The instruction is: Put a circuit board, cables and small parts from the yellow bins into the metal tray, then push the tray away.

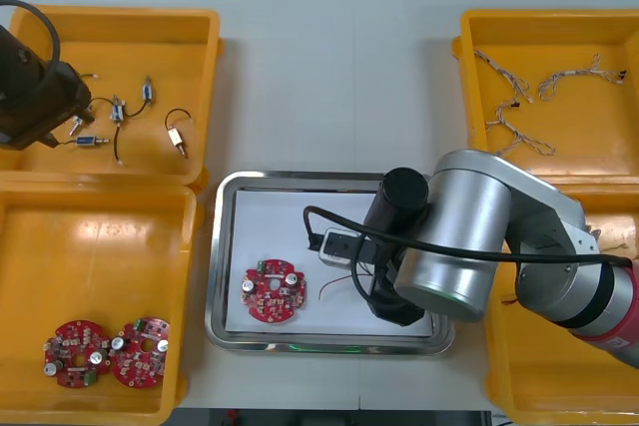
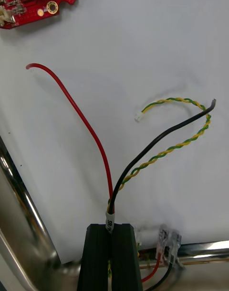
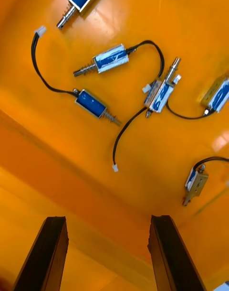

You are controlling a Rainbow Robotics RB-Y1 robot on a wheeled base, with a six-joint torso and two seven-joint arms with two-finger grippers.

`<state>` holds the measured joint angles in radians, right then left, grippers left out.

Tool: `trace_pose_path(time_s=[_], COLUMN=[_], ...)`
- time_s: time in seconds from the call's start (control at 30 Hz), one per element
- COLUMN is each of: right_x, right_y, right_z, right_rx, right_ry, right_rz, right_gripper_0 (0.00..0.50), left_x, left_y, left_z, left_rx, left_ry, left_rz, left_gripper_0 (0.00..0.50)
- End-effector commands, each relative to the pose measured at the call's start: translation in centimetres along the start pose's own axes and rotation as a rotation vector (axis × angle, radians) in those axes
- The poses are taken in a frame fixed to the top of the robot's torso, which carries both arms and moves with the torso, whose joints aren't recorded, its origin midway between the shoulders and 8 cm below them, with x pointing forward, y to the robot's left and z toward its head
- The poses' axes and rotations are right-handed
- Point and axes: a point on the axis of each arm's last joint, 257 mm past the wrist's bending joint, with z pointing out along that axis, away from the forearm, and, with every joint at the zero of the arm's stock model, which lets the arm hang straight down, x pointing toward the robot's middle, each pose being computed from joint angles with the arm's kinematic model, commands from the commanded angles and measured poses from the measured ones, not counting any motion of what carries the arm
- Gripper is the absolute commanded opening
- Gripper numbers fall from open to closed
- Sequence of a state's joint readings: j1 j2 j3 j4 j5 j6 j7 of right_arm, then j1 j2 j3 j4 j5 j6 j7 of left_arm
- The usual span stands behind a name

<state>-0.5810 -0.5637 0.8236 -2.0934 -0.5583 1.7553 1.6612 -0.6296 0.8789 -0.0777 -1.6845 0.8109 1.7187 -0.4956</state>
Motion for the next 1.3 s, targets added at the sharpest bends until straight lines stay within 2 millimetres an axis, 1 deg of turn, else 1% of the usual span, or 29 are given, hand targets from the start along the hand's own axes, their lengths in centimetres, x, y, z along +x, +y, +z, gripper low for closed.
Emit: trace_pose_path(time_s=[0.03,0.3,0.4,0.47,0.53,0.6,0.67,0.7,0.73,0.77,0.8,1.03,1.17,1.3], right_x=[-0.6,-0.1,-0.3,-0.5,-0.5,-0.5,-0.5,-0.4,-0.4,-0.4,-0.5,-0.6,-0.2,-0.5], right_y=[1.7,3.3,3.5,3.6,3.6,3.6,3.6,3.5,3.4,3.2,3.1,2.8,2.4,1.7], right_z=[1.2,1.8,1.8,1.9,1.8,1.8,1.8,1.8,1.7,1.7,1.6,0.9,0.0,-1.7], right_rx=[-0.012,-0.049,-0.048,-0.044,-0.044,-0.044,-0.041,-0.039,-0.034,-0.026,-0.021,0.002,0.022,0.038], right_ry=[-0.024,-0.015,-0.016,-0.018,-0.018,-0.017,-0.017,-0.013,-0.013,-0.014,-0.016,-0.023,-0.013,-0.031], right_rz=[-0.002,0.035,0.046,0.054,0.059,0.059,0.062,0.064,0.066,0.067,0.067,0.062,0.062,0.059], right_gripper_0=[0.0,0.0,0.0,0.0,0.024,0.078,0.174,0.263,0.398,0.468,0.5,0.5,0.5,0.5], left_x=[-4.7,-5.9,-6.4,-6.5,-6.7,-6.9,-7.2,-7.3,-7.5,-7.5,-7.5,-8.2,-8.6,-8.7], left_y=[-0.5,0.4,0.7,0.5,0.4,-0.1,-0.5,-0.7,-0.8,-1.1,-1.2,-2.1,-2.5,-2.8], left_z=[-2.3,-1.0,-0.5,-0.1,0.1,0.4,0.6,0.7,0.8,1.0,1.3,2.5,3.1,3.8], left_rx=[0.044,0.046,0.046,0.053,0.061,0.074,0.084,0.089,0.092,0.091,0.083,0.074,0.081,0.07], left_ry=[-0.095,-0.086,-0.08,-0.071,-0.068,-0.061,-0.057,-0.055,-0.054,-0.053,-0.057,-0.077,-0.069,-0.05], left_rz=[-0.004,-0.104,-0.143,-0.164,-0.183,-0.204,-0.228,-0.236,-0.245,-0.248,-0.244,-0.254,-0.286,-0.311], left_gripper_0=[0.5,0.5,0.5,0.5,0.5,0.5,0.5,0.5,0.5,0.5,0.5,0.5,0.5,0.5])
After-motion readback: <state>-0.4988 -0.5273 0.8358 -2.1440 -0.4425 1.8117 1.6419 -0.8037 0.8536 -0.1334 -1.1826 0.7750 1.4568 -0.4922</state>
